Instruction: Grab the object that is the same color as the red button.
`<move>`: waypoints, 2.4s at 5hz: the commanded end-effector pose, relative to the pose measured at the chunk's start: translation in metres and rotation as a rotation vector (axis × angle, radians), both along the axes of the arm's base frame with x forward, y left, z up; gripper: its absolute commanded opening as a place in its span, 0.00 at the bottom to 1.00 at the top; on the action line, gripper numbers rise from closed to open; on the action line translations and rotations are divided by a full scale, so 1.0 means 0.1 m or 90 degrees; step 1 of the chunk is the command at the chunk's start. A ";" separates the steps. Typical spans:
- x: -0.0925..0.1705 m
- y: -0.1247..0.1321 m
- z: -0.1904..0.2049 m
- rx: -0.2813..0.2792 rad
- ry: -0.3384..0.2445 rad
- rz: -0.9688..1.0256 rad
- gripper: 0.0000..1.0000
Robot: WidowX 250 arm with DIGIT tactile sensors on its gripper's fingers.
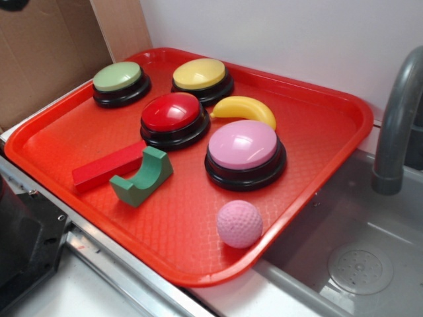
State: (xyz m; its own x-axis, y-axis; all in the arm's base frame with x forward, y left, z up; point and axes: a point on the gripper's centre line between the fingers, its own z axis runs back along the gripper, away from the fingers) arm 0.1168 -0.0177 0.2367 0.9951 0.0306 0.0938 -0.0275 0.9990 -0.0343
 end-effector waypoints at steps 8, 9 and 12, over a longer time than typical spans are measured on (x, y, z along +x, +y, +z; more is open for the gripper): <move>0.51 0.35 -2.25 0.006 -0.019 -0.211 1.00; 0.49 0.36 -2.37 -0.003 -0.001 -0.215 1.00; 0.46 0.33 -2.41 0.004 0.035 -0.193 0.00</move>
State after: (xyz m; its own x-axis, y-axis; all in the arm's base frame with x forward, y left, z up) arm 0.1696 0.0175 0.0061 0.9534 -0.2897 0.0846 0.2925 0.9560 -0.0215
